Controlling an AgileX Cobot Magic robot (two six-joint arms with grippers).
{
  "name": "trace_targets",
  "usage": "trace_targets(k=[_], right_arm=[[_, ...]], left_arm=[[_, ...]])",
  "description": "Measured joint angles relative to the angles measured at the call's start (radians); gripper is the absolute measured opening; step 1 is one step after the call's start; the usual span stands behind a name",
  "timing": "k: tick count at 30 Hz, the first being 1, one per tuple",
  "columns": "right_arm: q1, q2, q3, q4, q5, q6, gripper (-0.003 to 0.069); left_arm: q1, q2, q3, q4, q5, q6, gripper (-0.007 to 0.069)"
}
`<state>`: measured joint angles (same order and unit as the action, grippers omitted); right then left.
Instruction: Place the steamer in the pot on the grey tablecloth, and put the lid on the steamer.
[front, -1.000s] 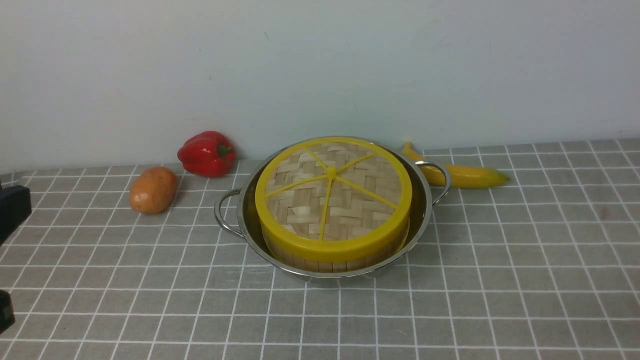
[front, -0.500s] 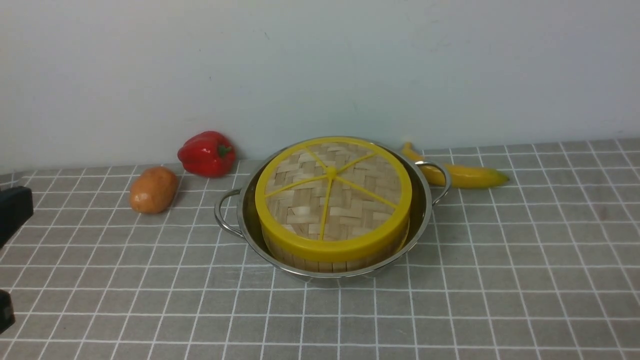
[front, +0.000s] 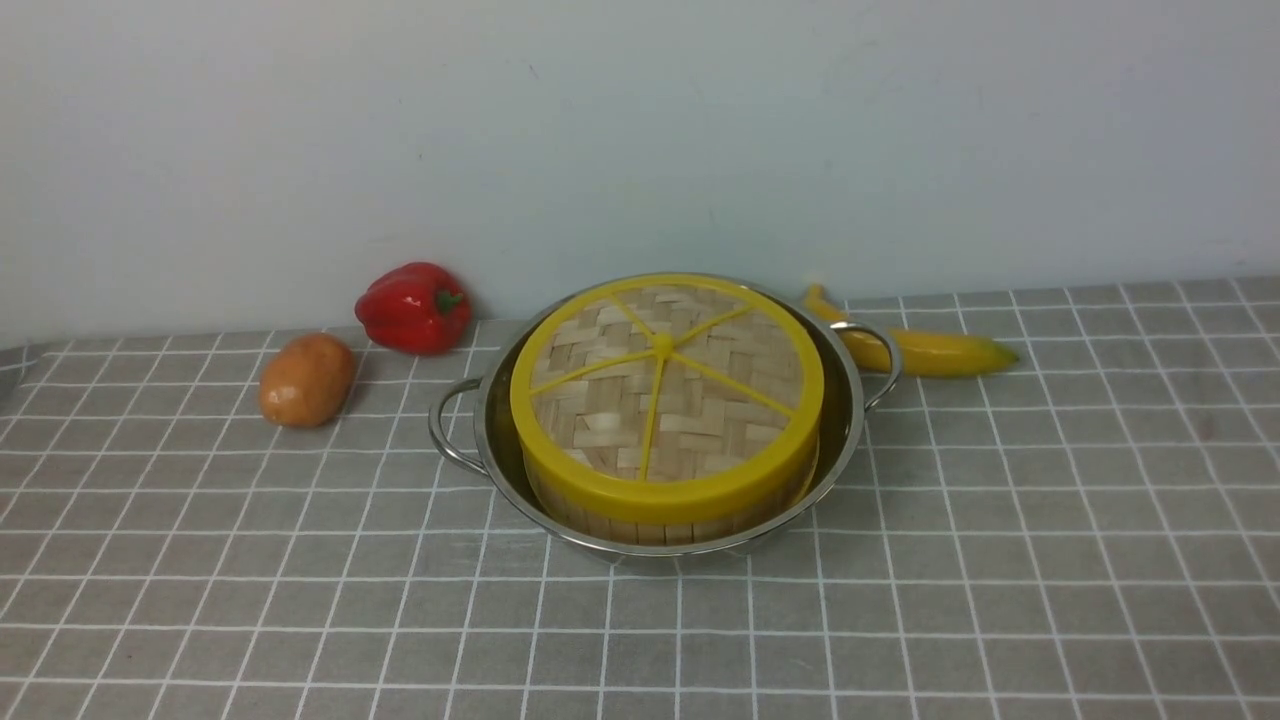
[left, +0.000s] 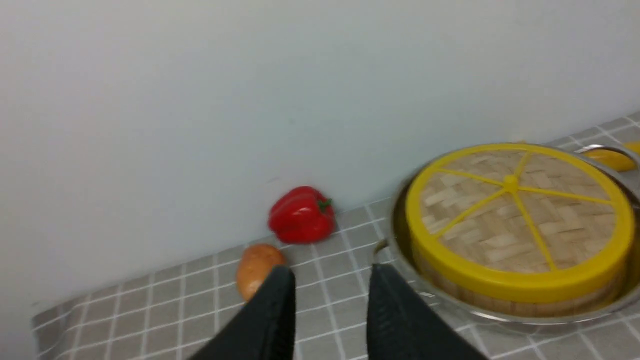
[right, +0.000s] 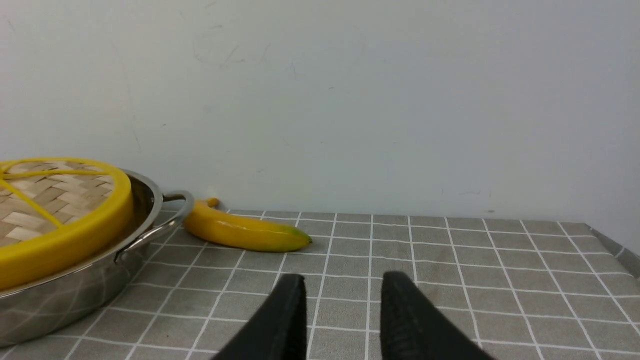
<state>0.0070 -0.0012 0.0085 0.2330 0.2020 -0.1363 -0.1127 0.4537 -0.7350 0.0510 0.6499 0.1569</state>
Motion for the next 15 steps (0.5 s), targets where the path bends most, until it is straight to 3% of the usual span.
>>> trace_targets(k=[3, 7, 15], right_arm=[[0.0, 0.0, 0.0, 0.0, 0.001, 0.0, 0.0239], [0.0, 0.0, 0.0, 0.0, 0.001, 0.0, 0.024], [0.0, 0.0, 0.0, 0.0, 0.002, 0.0, 0.024]], left_arm=[[0.113, -0.078, 0.123, -0.021, -0.043, 0.0, 0.0212], [0.189, -0.21, 0.346, -0.051, -0.144, 0.0, 0.0221], [0.205, -0.433, 0.697, -0.071, -0.311, 0.0, 0.0223]])
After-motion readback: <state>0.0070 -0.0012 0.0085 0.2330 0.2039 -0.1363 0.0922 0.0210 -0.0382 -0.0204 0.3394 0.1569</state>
